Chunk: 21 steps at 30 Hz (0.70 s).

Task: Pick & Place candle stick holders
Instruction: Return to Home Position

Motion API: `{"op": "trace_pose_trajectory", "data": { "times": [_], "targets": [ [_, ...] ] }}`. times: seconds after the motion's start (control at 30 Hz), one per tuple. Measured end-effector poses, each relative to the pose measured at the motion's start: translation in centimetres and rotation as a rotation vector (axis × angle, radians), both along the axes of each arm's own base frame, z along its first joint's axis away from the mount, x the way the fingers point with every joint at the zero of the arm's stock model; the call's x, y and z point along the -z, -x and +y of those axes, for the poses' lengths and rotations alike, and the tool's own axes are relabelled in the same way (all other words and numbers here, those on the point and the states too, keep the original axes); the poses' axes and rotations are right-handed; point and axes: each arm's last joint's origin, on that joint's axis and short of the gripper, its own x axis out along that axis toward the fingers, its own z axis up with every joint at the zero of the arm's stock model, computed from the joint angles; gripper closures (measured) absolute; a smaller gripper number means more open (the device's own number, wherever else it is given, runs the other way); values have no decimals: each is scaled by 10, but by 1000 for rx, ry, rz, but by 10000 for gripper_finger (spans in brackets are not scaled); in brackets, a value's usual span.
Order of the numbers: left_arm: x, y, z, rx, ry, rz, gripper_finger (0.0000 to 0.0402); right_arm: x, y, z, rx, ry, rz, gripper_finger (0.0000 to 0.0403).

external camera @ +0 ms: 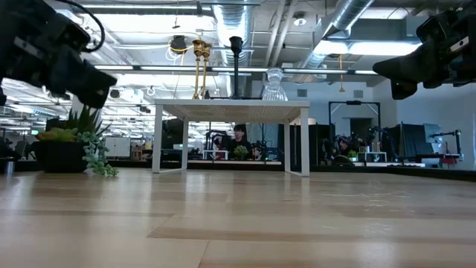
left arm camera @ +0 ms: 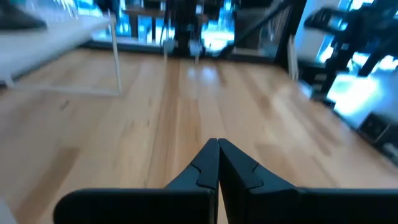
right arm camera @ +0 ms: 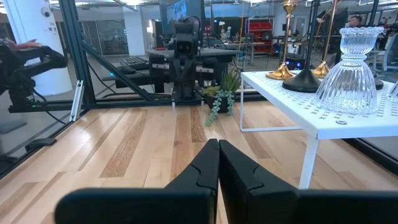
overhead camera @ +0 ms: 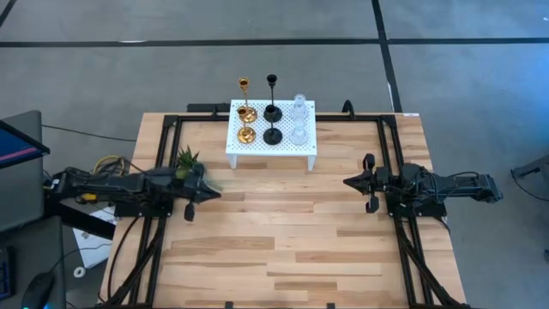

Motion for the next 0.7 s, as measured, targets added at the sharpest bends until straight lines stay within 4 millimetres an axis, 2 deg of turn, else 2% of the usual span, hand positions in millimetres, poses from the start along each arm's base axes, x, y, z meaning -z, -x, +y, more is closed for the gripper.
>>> {"op": "trace_pose_trajectory", "data": {
  "times": [0.27, 0.7],
  "targets": [
    [-12, 7, 0, 0, 4, -139, 398, 0, 0, 0, 0, 0, 0, 403],
    [-12, 7, 0, 0, 4, -145, 398, 0, 0, 0, 0, 0, -3, 403]
  ]
}}
